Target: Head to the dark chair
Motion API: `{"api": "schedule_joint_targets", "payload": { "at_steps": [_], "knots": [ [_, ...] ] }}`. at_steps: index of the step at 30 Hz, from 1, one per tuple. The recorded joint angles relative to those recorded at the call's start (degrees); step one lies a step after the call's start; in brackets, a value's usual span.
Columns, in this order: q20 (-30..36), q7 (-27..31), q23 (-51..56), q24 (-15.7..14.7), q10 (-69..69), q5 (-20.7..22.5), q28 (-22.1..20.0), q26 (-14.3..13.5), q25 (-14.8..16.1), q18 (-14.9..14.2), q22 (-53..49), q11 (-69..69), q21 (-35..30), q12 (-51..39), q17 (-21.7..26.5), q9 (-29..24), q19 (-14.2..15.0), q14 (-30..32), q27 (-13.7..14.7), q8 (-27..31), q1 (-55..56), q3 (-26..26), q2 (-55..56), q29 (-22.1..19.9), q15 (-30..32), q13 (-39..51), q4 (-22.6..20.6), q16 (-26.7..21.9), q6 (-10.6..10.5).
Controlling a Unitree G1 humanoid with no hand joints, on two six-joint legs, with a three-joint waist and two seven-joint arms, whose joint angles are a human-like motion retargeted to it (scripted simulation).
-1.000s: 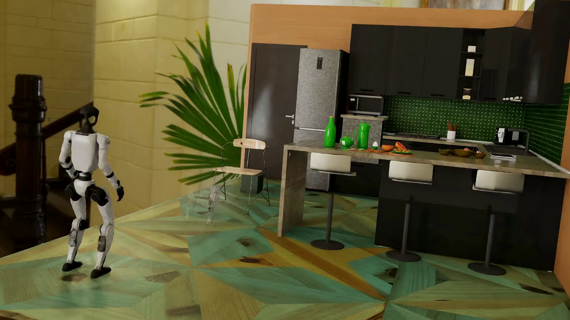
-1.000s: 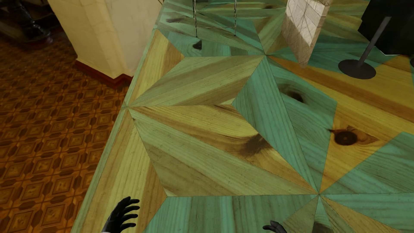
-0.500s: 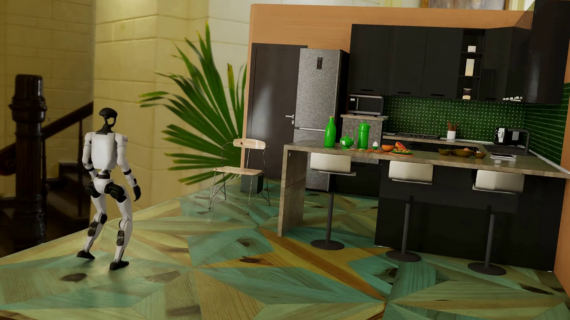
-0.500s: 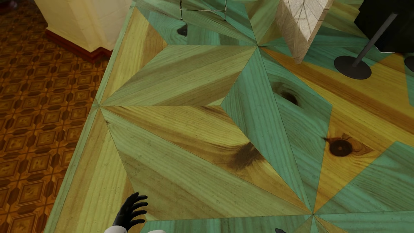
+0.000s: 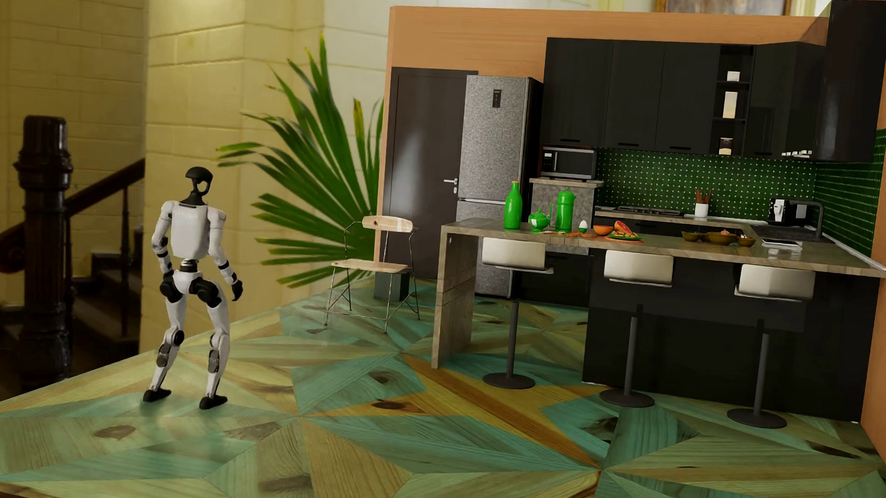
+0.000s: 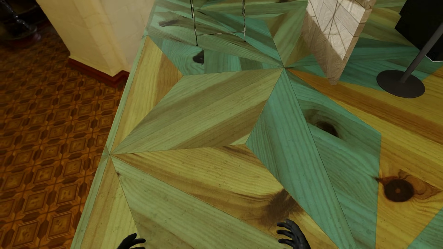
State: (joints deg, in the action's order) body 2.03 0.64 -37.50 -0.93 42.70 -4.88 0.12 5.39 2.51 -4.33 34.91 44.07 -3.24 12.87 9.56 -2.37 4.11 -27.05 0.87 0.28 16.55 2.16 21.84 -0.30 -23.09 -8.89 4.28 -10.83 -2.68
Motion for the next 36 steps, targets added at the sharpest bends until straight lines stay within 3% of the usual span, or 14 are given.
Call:
{"api": "schedule_joint_targets", "payload": {
  "at_steps": [3,7,10,11,14,18,20,23,24,25,28,31,32,36],
  "knots": [
    [0.09,0.11,1.33,-2.04,7.85,-0.83,-2.34,1.81,0.41,-1.11,-2.37,-0.87,-1.36,-6.0,0.7,-2.28,0.14,4.27,2.34,0.75,1.28,0.41,-3.45,1.31,-2.98,-2.2,-1.1,1.4,0.73],
    [-2.76,1.87,3.76,-2.58,2.06,0.1,-1.63,-7.08,1.86,-3.91,0.45,1.59,0.34,-4.46,-1.1,-1.7,-0.57,7.87,-1.47,0.85,11.99,-1.26,-6.99,-4.66,-6.6,-3.49,0.37,0.06,-0.26],
    [-2.89,1.6,3.69,-0.31,2.52,0.09,-2.83,-7.37,0.57,-0.51,2.62,26.55,-1.08,-2.84,-0.14,-0.8,-11.09,5.85,-5.42,1.44,8.5,-0.68,5.66,-3.83,13.19,1.02,-0.55,-2.84,2.8],
    [-1.9,1.56,3.22,-0.19,-0.19,0.33,-4.44,-6.84,-0.71,-0.79,2.97,24.94,1.15,-3.09,-1.75,0.66,-11.79,5.76,-6.78,0.93,6.0,0.33,7.46,-1.25,9.62,-0.49,-0.87,-2.62,4.93],
    [1.55,1.45,-1.14,-0.01,13.38,0.11,-4.98,-2.33,-5.54,-1.58,-1.12,4.33,1.59,-8.29,3.48,1.3,-2.04,5.97,-8.55,-1.59,8.38,-1.57,5.47,2.95,1.21,-4.36,0.37,3.81,5.88],
    [-1.09,0.81,1.48,0.45,6.04,1.52,2.94,-5.84,0.57,-0.08,1.71,2.78,-0.71,-0.52,0.22,1.63,-1.0,3.04,-4.8,-2.44,9.51,-2.66,-0.79,-1.05,-3.83,-2.19,1.66,-0.31,0.31],
    [-3.37,0.33,2.49,-0.61,4.33,0.87,2.3,-4.41,3.87,0.3,1.45,2.68,-0.76,0.08,-1.75,0.71,-1.05,1.27,-1.33,-0.8,6.31,-2.84,-3.28,-0.3,-5.29,2.51,0.44,-3.23,1.13],
    [-2.68,-0.06,2.36,-3.87,-2.92,1.23,-4.51,-5.25,5.22,-0.06,0.91,9.67,-0.15,-5.07,-1.11,-0.69,-13.88,0.98,-0.2,0.64,-0.92,1.35,-1.32,3.09,-0.33,-0.6,-0.31,-1.19,4.32],
    [-1.11,0.07,1.26,-4.37,1.53,0.73,-6.19,-5.84,3.81,-0.93,-0.61,4.33,0.66,-6.78,1.18,-0.93,-12.46,1.85,-1.15,0.64,0.15,2.35,-2.92,3.9,-4.05,-2.65,-0.45,0.58,5.14],
    [0.56,0.48,-1.19,-4.56,9.2,-0.41,-7.2,-6.1,1.96,-2.35,-0.44,-0.92,-0.28,-8.33,2.35,-1.05,-1.03,5.07,-1.86,1.03,2.87,2.56,-6.49,3.41,-6.58,-4.76,-1.01,3.03,6.1],
    [-2.26,-0.66,0.92,-4.14,10.44,1.02,-2.81,-3.27,-1.03,-5.66,-0.17,-0.04,-0.71,-4.79,0.52,-1.9,-0.6,5.04,-5.02,0.84,11.86,-0.48,-10.33,-3.52,-9.13,-4.7,-1.02,3.3,2.66],
    [-3.56,-0.25,2.03,-1.89,5.04,1.3,0.12,-4.17,-1.54,4.74,2.53,26.48,-2.73,-4.42,-0.06,-1.94,-11.3,4.45,-5.37,1.03,9.85,-1.46,4.13,-5.72,10.58,1.04,-3.51,-3.03,1.53],
    [-3.51,-0.03,2.99,-1.15,2.91,0.99,-0.55,-7.02,-1.17,0.79,4.01,25.36,-0.94,-3.64,-0.96,-0.66,-11.54,4.09,-5.64,-0.3,7.76,-0.7,7.87,-3.66,9.2,-0.29,-3.26,-3.32,2.13],
    [3.09,-0.65,-0.12,1.86,14.57,-0.22,-1.13,-2.38,-4.5,0.02,-1.19,4.64,0.72,-8.6,2.24,0.58,-2.81,5.67,-6.61,-0.88,6.5,1.44,7.68,5.05,3.86,-2.1,-2.65,2.47,4.2]
  ]
}}
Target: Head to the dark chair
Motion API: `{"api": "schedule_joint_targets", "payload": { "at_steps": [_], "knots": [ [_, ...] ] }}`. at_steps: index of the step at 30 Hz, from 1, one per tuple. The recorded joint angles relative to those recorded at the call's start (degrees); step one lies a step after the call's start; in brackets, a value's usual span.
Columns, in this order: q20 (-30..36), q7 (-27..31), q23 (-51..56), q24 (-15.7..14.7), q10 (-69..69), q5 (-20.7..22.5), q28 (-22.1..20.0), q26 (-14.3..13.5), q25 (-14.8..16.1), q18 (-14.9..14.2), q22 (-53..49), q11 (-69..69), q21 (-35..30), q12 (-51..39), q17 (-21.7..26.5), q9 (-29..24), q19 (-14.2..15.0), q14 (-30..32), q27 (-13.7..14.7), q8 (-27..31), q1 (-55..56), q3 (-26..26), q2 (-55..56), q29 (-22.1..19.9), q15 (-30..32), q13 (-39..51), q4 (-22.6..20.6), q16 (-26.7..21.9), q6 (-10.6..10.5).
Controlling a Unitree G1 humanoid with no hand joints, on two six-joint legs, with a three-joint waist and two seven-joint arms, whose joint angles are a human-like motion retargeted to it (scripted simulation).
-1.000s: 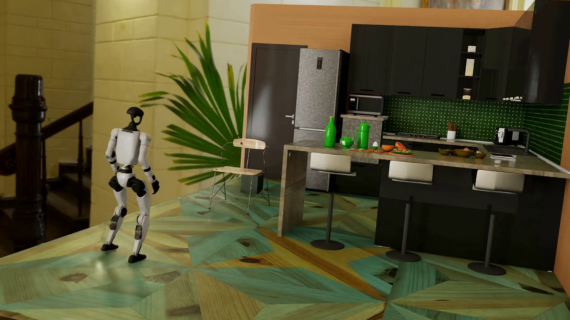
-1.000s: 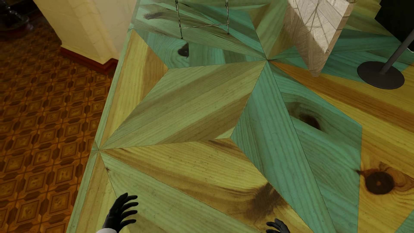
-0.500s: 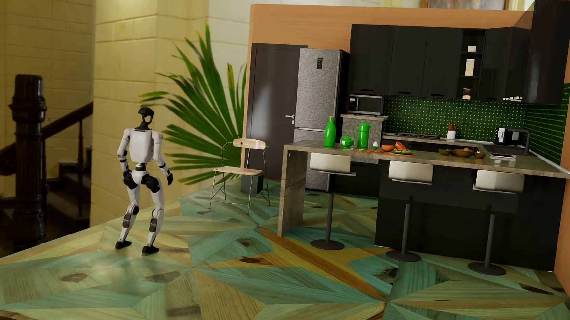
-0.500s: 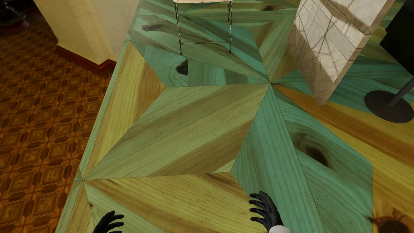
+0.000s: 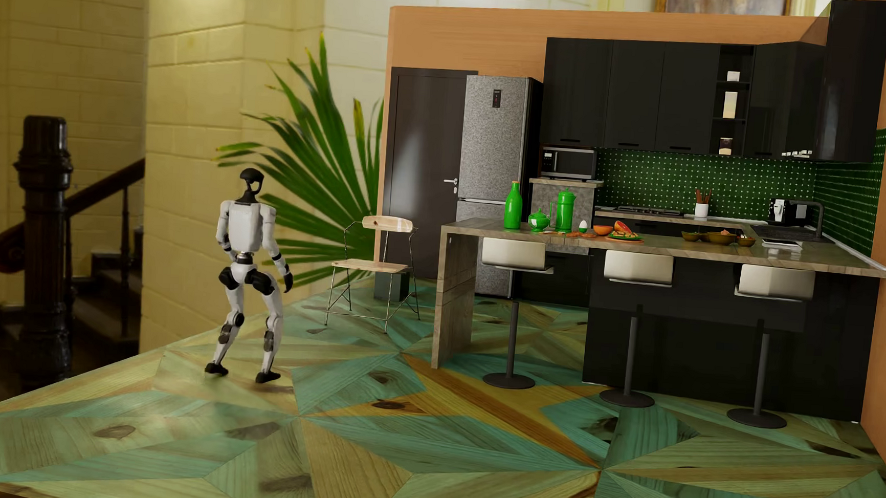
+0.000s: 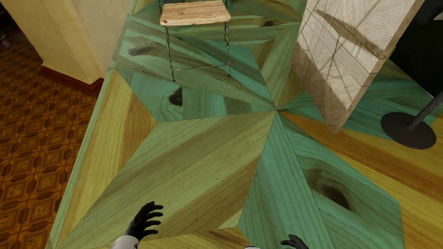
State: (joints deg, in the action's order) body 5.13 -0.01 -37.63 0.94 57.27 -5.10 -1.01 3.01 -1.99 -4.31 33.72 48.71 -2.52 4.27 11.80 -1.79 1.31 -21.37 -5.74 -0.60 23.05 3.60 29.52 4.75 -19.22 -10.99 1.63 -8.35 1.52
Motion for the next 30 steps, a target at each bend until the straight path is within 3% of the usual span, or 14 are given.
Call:
{"api": "schedule_joint_targets", "payload": {
  "at_steps": [2,5,8,11,14,16,17,19,20,22,23,27,29,30],
  "knots": [
    [-1.48,0.42,-2.59,0.44,5.81,0.7,2.1,2.11,1.84,-0.32,-1.07,-3.02,-0.34,0.52,0.41,1.3,-0.02,4.9,2.55,-0.84,5.22,-2.34,-3.67,-1.63,-1.29,-5.22,0.52,2.23,-2.6],
    [-3.62,0.71,2.98,-0.7,-12.05,2.67,6.6,-2.44,6.15,-1.31,1.71,-4.88,0.02,6.03,-3.39,0.63,0.49,-2.57,4.44,-0.87,8.0,-5.66,-9.02,-6.88,-4.38,-1.21,3.54,-1.14,-7.04],
    [-4.71,-0.04,2.4,-1.41,-13.36,1.76,3.88,-4.1,5.97,-0.02,2.22,1.65,-2.89,6.84,-4.06,-0.49,-1.38,5.71,7.49,0.16,4.78,-5.02,-10.75,-5.03,-8.75,4.38,3.34,-5.56,-3.85],
    [-3.89,-0.79,1.87,-3.56,-15.35,2.18,-5.04,-4.06,6.55,-0.46,-0.09,-0.29,-1.6,4.41,-1.79,-0.28,-0.26,2.84,2.96,1.57,0.94,-0.94,-14.05,-1.12,-8.84,3.54,3.54,-1.69,0.2],
    [-6.44,0.33,3.33,-5.16,-12.73,3.36,-8.0,-5.44,5.58,-0.8,2.61,8.6,-2.97,4.39,-3.24,-1.95,-1.7,-2.03,-2.05,0.97,-1.23,-0.07,-12.57,-6.15,-4.43,4.19,4.45,-1.15,0.62],
    [-6.29,1.19,3.48,-5.18,-15.1,3.86,-6.84,-4.56,5.57,-0.92,3.51,19.83,-2.07,7.01,-4.23,-1.35,-4.99,-3.04,-3.09,1.22,-3.7,-1.65,-4.84,-8.97,11.31,3.88,4.07,-2.97,0.92],
    [-5.93,0.57,3.13,-4.86,-16.95,2.69,-5.44,-3.65,4.85,-1.14,3.72,19.11,-1.44,8.21,-4.17,-0.66,-8.61,-3.58,-3.21,-0.08,-5.95,-1.26,-2.23,-8.13,8.16,3.15,3.97,-4.23,1.76],
    [-3.27,0.11,4.95,-3.79,-16.56,1.01,-2.18,0.56,0.45,-1.76,0.83,5.08,1.65,4.0,-3.17,0.07,-6.05,-6.55,-3.06,-1.73,-8.73,0.66,0.14,-5.23,-5.08,0.08,3.22,-2.69,2.96],
    [-3.37,0.25,0.72,-3.52,-8.56,1.26,-0.56,0.69,-1.47,-2.21,1.06,0.89,1.09,0.96,-0.68,-0.33,-0.94,-7.69,-1.73,-1.77,-6.93,0.96,-1.49,-4.72,-3.5,0.3,4.08,0.55,1.93],
    [-1.75,1.69,-3.55,-2.66,9.19,1.47,2.83,0.79,-1.28,-2.07,2.54,0.03,-2.21,-0.56,0.08,-0.71,-0.83,7.97,2.04,-0.96,3.28,-1.14,-4.38,-6.14,-5.68,-1.66,2.79,0.46,-0.3],
    [-2.74,1.54,-3.0,-2.33,9.49,1.55,4.46,1.73,1.2,-1.79,0.61,-2.15,-0.92,0.28,-0.74,-0.83,-0.53,6.87,3.65,-1.06,7.14,-3.43,-6.84,-6.59,-6.02,-3.54,1.74,0.21,-2.54],
    [-5.75,-0.25,4.77,1.05,-11.8,2.56,4.89,-4.15,5.79,-2.48,3.47,4.74,-1.15,4.82,-3.86,-1.64,0.01,4.73,5.42,-0.64,11.9,-4.36,-11.62,-6.14,-8.75,1.26,2.13,-3.06,-9.35],
    [-5.14,-1.17,3.69,0.56,-11.47,2.46,-1.0,-7.61,4.61,4.71,3.48,23.98,-3.57,2.08,-2.66,-1.58,-6.34,9.47,4.48,1.06,10.59,-3.07,0.43,-3.49,6.19,1.74,0.99,-6.39,-5.31],
    [-5.05,-1.12,3.53,-0.9,-12.18,2.08,-4.45,-10.27,4.65,1.59,2.42,19.7,-1.86,2.68,-2.07,-1.53,-3.86,8.45,2.39,1.38,8.44,-2.9,2.07,-1.83,3.16,0.18,1.07,-5.53,-2.78]
  ]
}}
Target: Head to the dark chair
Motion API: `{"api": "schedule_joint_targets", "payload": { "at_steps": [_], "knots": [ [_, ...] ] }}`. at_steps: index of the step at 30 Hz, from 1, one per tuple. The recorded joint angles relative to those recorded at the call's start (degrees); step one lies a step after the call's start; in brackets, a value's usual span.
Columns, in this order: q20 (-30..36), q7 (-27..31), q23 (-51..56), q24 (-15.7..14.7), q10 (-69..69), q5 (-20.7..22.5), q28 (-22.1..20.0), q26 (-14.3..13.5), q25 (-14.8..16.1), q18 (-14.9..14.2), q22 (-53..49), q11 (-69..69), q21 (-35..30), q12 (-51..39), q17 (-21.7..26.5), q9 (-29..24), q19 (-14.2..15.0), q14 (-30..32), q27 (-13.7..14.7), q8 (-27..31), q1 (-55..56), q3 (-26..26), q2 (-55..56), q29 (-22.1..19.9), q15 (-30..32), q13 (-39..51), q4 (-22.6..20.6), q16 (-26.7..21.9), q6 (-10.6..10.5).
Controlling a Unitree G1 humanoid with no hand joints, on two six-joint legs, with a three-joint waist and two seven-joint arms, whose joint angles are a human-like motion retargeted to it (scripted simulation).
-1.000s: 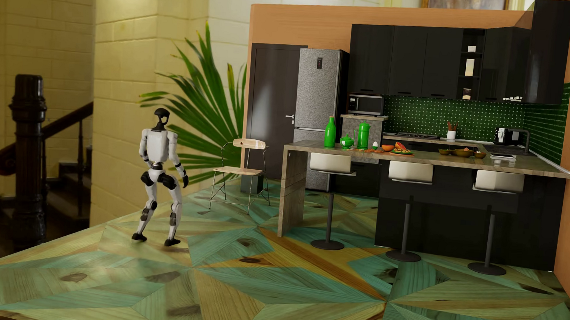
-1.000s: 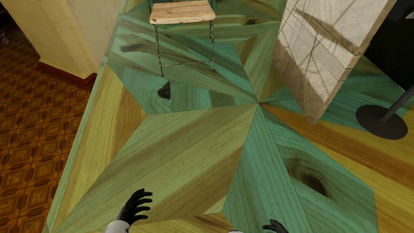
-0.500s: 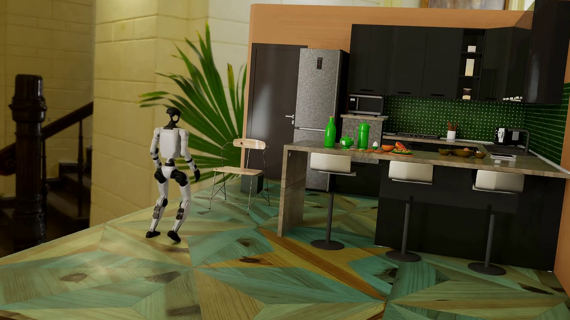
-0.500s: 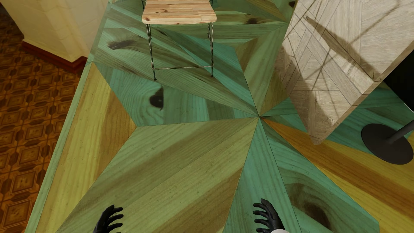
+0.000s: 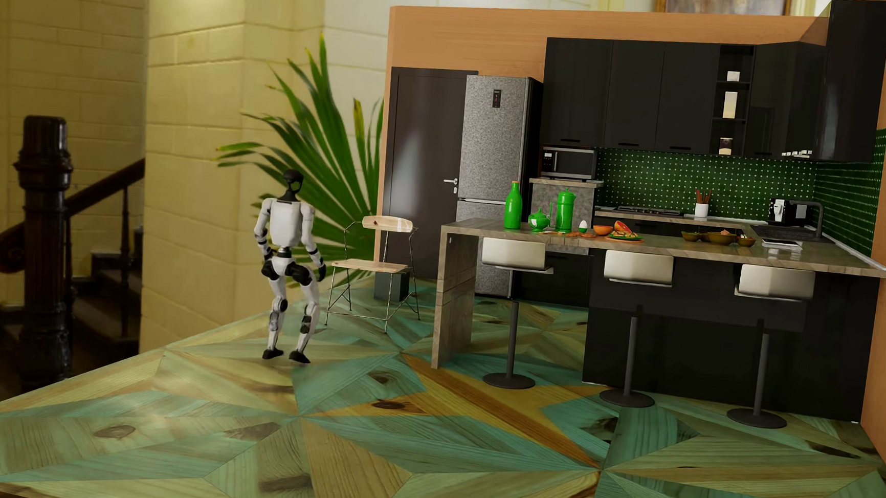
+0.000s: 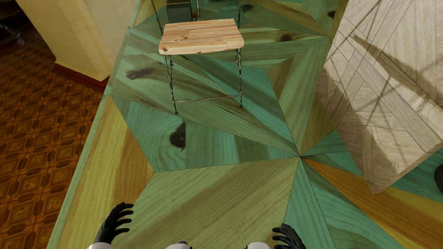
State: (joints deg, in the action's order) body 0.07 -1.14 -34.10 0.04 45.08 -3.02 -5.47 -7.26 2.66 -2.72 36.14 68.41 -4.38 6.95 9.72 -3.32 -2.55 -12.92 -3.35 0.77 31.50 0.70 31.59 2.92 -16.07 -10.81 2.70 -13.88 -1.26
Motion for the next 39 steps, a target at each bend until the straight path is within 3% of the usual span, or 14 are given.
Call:
{"api": "schedule_joint_targets", "payload": {
  "at_steps": [2,4,7,13,16,19,20,21,22,26,29,30,31,39],
  "knots": [
    [2.89,0.19,-3.26,-2.95,2.69,-2.68,-3.82,-0.16,0.07,1.03,-1.52,-17.99,3.43,-0.68,3.23,1.76,7.55,-6.0,-4.91,1.24,-1.21,-0.08,-1.56,1.73,-4.01,-1.56,-0.33,4.1,4.29],
    [2.28,1.19,-2.68,-1.62,1.45,-0.44,-1.72,5.09,-1.69,-0.8,-0.1,-21.11,3.06,3.46,1.66,3.32,6.05,-6.91,-8.72,0.77,-4.84,2.67,-5.74,-0.47,-5.33,0.82,1.39,6.09,3.78],
    [2.43,1.21,-4.12,-0.39,-1.83,-0.82,4.75,13.22,-3.03,-1.05,-1.46,-24.44,2.6,2.63,0.15,3.46,5.98,-9.33,-5.13,0.08,-10.08,2.76,-11.22,-1.68,-8.0,1.23,1.25,2.82,3.91],
    [3.09,1.71,-2.41,-4.25,4.39,-1.25,2.89,6.68,-1.58,-3.3,-3.57,-28.18,0.47,-0.71,0.59,-0.06,5.61,-9.46,5.42,0.32,-11.98,3.58,-18.27,-0.07,-13.6,-3.26,0.76,5.38,1.37],
    [-1.07,1.53,-1.84,-2.59,3.69,-0.8,3.83,6.86,-0.53,-5.46,-1.72,-28.24,-1.09,2.96,-0.73,-0.97,5.27,-10.59,5.63,0.52,-6.54,0.73,-21.0,-6.72,-14.63,0.23,0.77,3.87,-2.86],
    [-1.44,1.31,-2.1,-1.7,-0.56,-1.14,3.12,7.3,1.44,0.0,0.99,0.22,0.17,3.81,-1.51,-1.49,-8.39,-13.9,1.7,0.63,-10.0,-0.1,-5.75,-8.94,3.09,4.39,-0.85,0.65,-1.82],
    [-1.49,1.52,0.04,-1.91,-1.58,-1.28,2.32,8.01,1.12,-0.28,-1.83,-2.51,1.93,2.62,-1.14,-1.56,-8.69,-15.26,-0.57,-0.63,-12.68,0.38,-2.66,-7.27,-0.55,2.16,-0.54,0.54,-0.55],
    [-0.05,1.33,0.27,-2.13,3.6,-2.15,1.57,6.87,-0.23,-0.22,-0.73,-10.66,2.81,0.52,-0.95,-1.14,-6.66,-14.49,-2.52,-1.41,-11.77,1.57,0.12,-5.38,-4.28,1.09,-0.67,1.25,1.61],
    [1.93,1.87,-3.47,-1.95,13.84,-3.07,0.9,6.27,-2.18,-1.01,0.64,-17.61,1.31,-1.67,0.39,-0.75,5.2,-10.08,-3.28,-1.38,-7.94,2.08,0.18,-3.68,-4.8,0.72,-0.89,4.03,3.1],
    [-0.58,3.78,1.46,0.4,2.58,-0.07,4.33,7.48,-4.56,-0.91,3.08,-11.39,0.05,-0.66,-1.93,-3.37,4.41,-4.3,-1.01,-2.01,0.27,-0.56,-3.08,-2.31,-5.06,0.29,0.86,3.93,0.7],
    [0.16,3.06,0.58,-0.63,1.62,0.55,3.45,5.86,-2.31,-0.6,-0.07,-10.39,-0.15,2.48,-0.84,-2.13,-6.79,-6.29,4.11,-0.05,-2.06,0.64,-2.44,0.42,-5.17,1.38,-0.2,0.88,2.74],
    [1.48,2.63,0.12,-0.82,2.07,-0.05,2.16,6.15,-2.13,-1.07,-0.17,-15.7,1.76,1.52,-1.63,-2.16,-4.34,-6.19,4.06,0.01,-2.77,1.11,-4.86,1.22,-8.8,1.16,-0.46,1.63,3.86],
    [3.1,2.56,-2.02,-0.78,3.63,-0.77,0.95,7.28,-2.46,-1.23,-1.34,-19.22,1.07,0.7,-0.86,-1.91,5.14,-6.02,3.75,0.34,-2.54,1.79,-7.23,1.44,-10.5,1.16,-0.66,3.12,4.36],
    [0.92,3.62,-1.78,-3.57,-2.29,-0.16,4.82,8.03,-0.86,-1.09,-1.75,-23.63,0.28,2.15,-1.48,-0.47,5.07,-7.08,1.37,-0.12,-6.88,1.11,-10.56,-4.67,-9.18,0.47,-0.42,1.39,0.14]
  ]
}}
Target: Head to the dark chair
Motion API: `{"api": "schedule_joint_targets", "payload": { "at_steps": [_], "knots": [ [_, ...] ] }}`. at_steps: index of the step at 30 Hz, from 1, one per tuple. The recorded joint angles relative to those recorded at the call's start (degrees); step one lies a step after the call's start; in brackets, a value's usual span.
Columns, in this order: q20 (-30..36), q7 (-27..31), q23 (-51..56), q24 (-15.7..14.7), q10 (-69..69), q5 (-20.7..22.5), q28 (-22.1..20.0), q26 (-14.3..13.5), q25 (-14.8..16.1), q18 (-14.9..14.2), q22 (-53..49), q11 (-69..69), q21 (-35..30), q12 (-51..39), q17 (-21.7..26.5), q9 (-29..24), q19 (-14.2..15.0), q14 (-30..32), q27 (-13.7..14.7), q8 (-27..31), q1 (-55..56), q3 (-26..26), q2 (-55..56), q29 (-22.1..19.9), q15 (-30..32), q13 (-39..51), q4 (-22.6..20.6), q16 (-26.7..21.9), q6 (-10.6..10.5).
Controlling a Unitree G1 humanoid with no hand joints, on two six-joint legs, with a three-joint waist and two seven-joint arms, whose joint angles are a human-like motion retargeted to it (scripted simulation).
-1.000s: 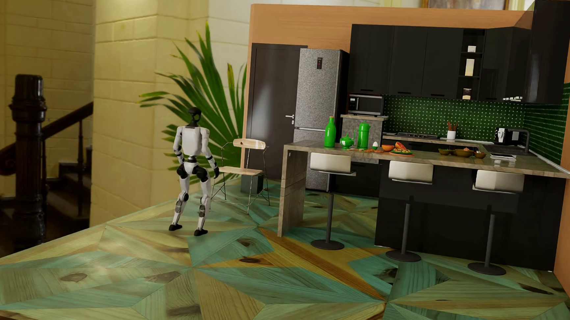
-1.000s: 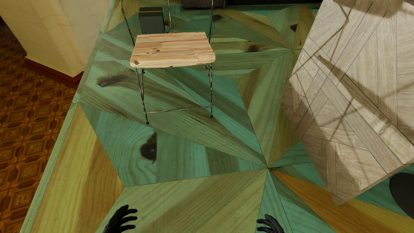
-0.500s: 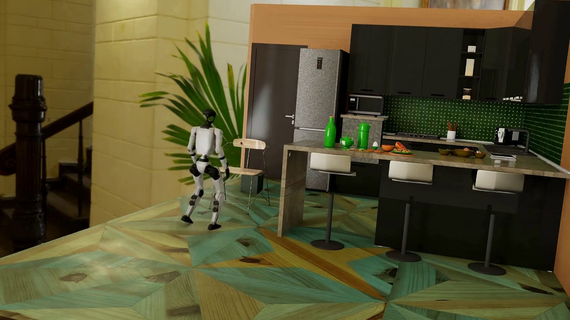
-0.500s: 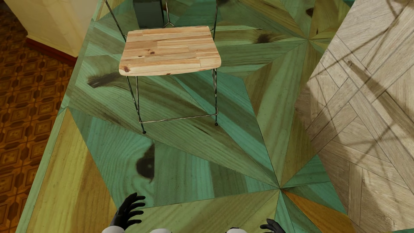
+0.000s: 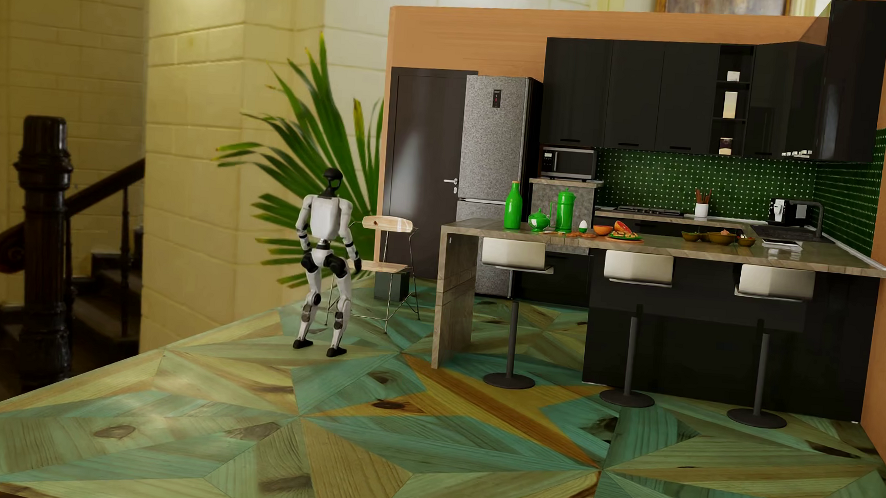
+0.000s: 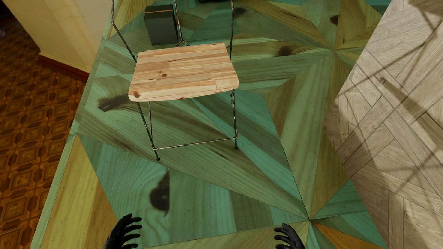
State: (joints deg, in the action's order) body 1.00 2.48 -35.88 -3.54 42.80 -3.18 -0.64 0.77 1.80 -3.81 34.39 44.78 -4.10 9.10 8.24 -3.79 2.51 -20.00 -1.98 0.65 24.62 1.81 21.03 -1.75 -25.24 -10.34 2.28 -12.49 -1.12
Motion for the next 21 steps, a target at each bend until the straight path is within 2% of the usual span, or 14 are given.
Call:
{"api": "schedule_joint_targets", "payload": {
  "at_steps": [2,4,5,7,12,15,17,19,21],
  "knots": [
    [0.52,-0.37,-0.25,-0.52,-1.96,-0.12,-0.57,-0.31,0.82,0.0,-0.83,-1.41,1.54,0.23,0.64,0.3,0.01,1.15,-0.1,0.51,-1.11,-0.73,-0.75,0.25,0.67,0.01,-0.18,0.57,0.32],
    [1.39,-0.74,0.45,-0.69,-2.18,0.46,-1.15,-0.26,1.31,-0.04,-0.13,-2.02,0.56,-0.45,1.87,0.71,-0.03,1.45,-0.75,0.91,-1.33,0.94,-0.87,0.54,1.43,-0.87,0.41,2.16,0.15],
    [1.3,-0.72,-0.63,-0.86,-2.95,0.04,-0.92,0.15,1.13,-0.07,0.61,-1.89,1.88,-1.6,1.73,1.24,-0.07,2.1,-0.76,0.86,-1.37,1.13,-0.59,0.83,1.5,-1.18,-0.01,1.88,0.87],
    [1.5,-0.1,-1.81,-0.56,-2.29,0.42,-0.26,0.95,-0.04,-0.04,-0.64,-2.5,1.2,-1.53,2.16,2.33,-0.04,1.98,-0.33,0.28,-0.74,-0.39,-0.73,0.2,1.94,-1.48,0.32,3.99,0.29],
    [0.72,-0.43,0.28,2.44,-3.19,-0.03,3.09,1.02,-0.11,0.7,-0.38,-4.25,0.67,-0.25,-0.59,2.24,0.59,2.73,0.29,0.38,-1.05,0.02,-1.43,0.01,3.11,-1.02,-0.02,2.69,0.54],
    [0.61,-0.39,-0.5,1.91,-3.8,-0.21,3.19,-1.19,0.83,0.89,0.22,-5.03,1.04,-0.73,0.87,1.64,0.87,3.23,-2.77,0.32,-0.91,0.23,-1.42,0.5,3.66,-0.58,-0.21,1.94,1.52],
    [0.0,-0.67,-0.87,1.04,-3.58,0.42,2.41,-0.83,0.29,0.81,1.39,-5.55,1.64,-0.57,0.65,1.5,0.8,3.0,-4.06,0.64,-0.72,1.15,-1.32,0.47,4.05,0.21,0.44,1.08,1.84],
    [1.37,-0.95,-0.79,0.91,-3.02,0.09,1.2,0.7,-1.74,1.01,0.12,-4.62,1.79,-2.31,0.18,0.74,1.0,2.78,-2.99,0.93,-0.55,0.29,-0.93,0.44,3.66,0.07,0.13,2.27,2.34],
    [0.56,-0.65,-1.09,1.38,-2.32,0.17,0.57,0.02,-1.98,1.13,-0.65,-4.73,0.84,-0.46,0.33,0.41,1.14,2.35,-0.87,0.64,-0.44,-0.15,-1.31,0.34,3.57,0.11,0.19,0.96,2.02]
  ]
}}
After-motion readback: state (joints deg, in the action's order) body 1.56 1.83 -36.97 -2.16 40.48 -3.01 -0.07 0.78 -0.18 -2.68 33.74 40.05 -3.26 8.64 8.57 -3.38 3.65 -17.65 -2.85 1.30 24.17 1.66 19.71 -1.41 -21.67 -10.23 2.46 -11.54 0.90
